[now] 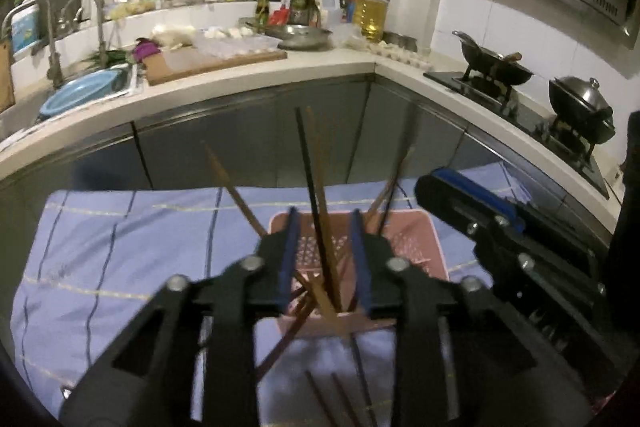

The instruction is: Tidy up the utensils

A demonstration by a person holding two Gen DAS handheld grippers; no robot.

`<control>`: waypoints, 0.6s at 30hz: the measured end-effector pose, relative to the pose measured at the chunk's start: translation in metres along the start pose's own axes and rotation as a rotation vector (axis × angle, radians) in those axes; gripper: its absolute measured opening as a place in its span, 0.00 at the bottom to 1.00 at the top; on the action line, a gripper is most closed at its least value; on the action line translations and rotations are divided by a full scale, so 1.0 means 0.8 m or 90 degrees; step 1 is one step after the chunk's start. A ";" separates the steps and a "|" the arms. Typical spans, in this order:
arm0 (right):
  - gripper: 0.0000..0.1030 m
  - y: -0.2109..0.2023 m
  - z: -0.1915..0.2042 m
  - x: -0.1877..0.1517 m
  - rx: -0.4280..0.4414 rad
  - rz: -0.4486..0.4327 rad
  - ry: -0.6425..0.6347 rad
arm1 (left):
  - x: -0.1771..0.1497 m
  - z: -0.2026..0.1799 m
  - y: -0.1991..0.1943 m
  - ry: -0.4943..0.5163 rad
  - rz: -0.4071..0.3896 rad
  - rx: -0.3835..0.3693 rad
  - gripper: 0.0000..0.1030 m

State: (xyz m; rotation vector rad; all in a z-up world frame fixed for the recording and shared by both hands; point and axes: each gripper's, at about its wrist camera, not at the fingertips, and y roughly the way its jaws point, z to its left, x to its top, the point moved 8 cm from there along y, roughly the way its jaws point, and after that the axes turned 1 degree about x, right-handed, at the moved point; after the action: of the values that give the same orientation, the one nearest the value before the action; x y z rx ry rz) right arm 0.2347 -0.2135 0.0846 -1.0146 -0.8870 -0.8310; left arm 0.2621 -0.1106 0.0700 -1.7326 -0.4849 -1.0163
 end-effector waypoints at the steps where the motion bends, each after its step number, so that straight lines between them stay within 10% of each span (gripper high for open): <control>1: 0.21 -0.009 0.001 0.001 0.002 -0.010 0.003 | 0.000 0.000 -0.008 -0.002 -0.008 0.002 0.32; 4: 0.52 -0.049 0.010 0.008 0.010 -0.060 0.007 | 0.003 -0.002 -0.051 -0.012 -0.060 0.017 0.35; 11: 0.55 -0.155 0.020 -0.034 0.004 -0.154 0.032 | -0.038 -0.030 -0.168 0.015 -0.201 0.039 0.57; 18: 0.55 -0.149 -0.016 -0.193 -0.082 0.019 0.095 | -0.172 -0.035 -0.159 0.069 -0.097 0.038 0.63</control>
State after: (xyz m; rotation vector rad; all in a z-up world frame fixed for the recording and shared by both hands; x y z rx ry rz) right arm 0.0692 -0.2365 -0.0171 -1.0596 -0.6974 -0.9354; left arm 0.0815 -0.0665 0.0329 -1.5973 -0.5784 -1.1864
